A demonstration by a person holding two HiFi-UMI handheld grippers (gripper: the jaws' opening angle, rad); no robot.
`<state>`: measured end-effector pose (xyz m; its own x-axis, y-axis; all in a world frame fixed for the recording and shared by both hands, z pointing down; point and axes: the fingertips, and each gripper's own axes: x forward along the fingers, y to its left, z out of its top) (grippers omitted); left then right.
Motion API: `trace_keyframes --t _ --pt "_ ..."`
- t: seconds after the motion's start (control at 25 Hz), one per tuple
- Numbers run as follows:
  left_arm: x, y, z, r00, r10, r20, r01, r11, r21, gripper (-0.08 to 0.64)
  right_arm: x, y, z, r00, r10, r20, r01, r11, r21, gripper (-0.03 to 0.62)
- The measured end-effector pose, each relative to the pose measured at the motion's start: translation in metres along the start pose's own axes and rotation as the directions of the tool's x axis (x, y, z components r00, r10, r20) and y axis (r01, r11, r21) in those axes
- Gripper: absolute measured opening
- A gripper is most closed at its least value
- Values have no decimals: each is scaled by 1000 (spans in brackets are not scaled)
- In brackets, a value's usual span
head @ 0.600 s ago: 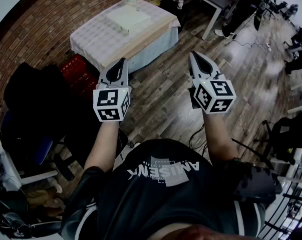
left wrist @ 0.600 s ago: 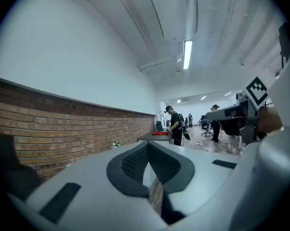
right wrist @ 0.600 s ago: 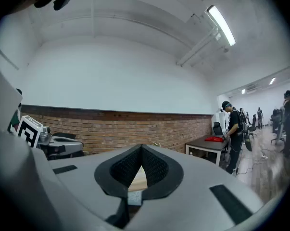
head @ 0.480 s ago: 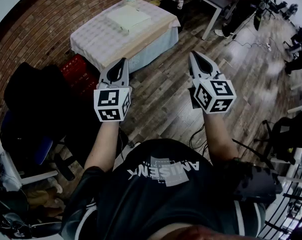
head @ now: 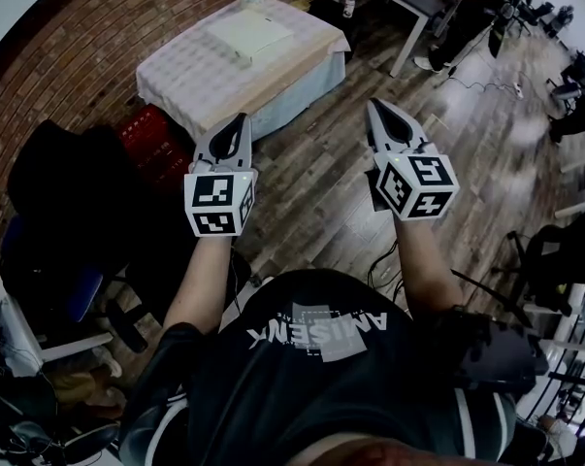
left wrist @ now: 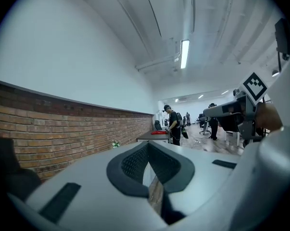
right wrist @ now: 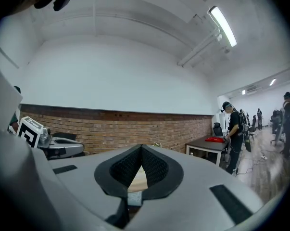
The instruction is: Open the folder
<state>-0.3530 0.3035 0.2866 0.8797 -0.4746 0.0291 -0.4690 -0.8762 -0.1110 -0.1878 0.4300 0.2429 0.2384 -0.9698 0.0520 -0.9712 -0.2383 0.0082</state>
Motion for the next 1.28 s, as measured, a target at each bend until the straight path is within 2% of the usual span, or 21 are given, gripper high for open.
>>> trace_keyframes --t 0.2,0.4,0.56,0.76,0.96,1.28 --pt "-5 10 0 1000 -1 17 2 1000 -16 13 3 7 4 1000 -16 24 16 1000 14 40" --pt "-18 41 9 997 30 74 -26 998 -51 12 8 25 1 999 -32 21 31 999 11 41" --pt "-20 60 7 996 13 90 -7 997 -71 12 8 33 1 997 -69 38 68 998 16 41" --pt "-13 67 -2 996 -8 88 15 996 -88 12 10 36 -8 997 -77 6 77 997 4 41" --pt "11 59 -9 997 -40 72 43 998 -48 12 34 28 -11 999 -51 9 51 999 3 40" --pt "89 67 -18 1000 -12 22 12 1000 -23 12 113 -23 -20 1000 26 1 -26 999 27 41"
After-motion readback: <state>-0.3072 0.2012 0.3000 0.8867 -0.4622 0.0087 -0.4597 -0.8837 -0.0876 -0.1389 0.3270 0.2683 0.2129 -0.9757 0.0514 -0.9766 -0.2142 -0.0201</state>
